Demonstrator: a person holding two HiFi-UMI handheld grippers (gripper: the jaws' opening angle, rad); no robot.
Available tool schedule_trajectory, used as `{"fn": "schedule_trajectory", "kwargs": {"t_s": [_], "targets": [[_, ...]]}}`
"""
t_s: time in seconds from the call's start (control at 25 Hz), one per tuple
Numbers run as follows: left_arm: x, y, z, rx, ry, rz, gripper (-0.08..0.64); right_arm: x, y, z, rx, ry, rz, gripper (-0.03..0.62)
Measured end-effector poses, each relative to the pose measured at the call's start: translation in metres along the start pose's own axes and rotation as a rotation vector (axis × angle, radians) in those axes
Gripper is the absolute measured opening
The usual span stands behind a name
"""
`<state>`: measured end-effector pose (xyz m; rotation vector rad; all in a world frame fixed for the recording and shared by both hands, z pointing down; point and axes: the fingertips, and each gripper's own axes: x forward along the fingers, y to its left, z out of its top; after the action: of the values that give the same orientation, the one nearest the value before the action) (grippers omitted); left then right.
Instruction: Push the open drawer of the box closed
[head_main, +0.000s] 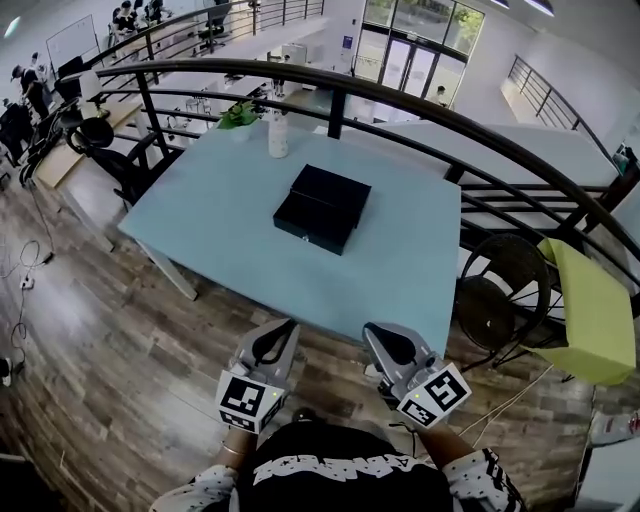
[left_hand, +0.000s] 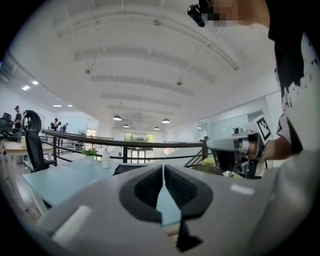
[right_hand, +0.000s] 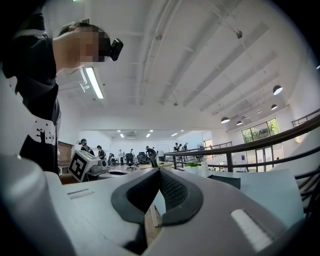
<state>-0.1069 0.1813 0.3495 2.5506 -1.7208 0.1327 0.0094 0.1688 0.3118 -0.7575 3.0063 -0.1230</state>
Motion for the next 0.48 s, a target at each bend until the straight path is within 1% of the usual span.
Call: {"fn": "schedule_trajectory", "kwargs": {"t_s": [0.16, 0.28, 0.48], "targets": [[-0.002, 0.011, -0.004, -0.009, 0.007, 0.023, 0.0, 0.013, 0.004, -0.007, 0.01, 0.015, 0.029, 0.005], [-0.003, 0.015, -0.012, -0.023, 0.028, 0.032, 0.0, 0.019, 0.003, -0.011, 0.019, 0.024, 0.042, 0.005], [0.005, 0.031, -0.015, -0.018, 0.041, 0.08, 0.0, 0.04, -0.014, -0.015, 0.028, 0.023, 0.076, 0.005]]}}
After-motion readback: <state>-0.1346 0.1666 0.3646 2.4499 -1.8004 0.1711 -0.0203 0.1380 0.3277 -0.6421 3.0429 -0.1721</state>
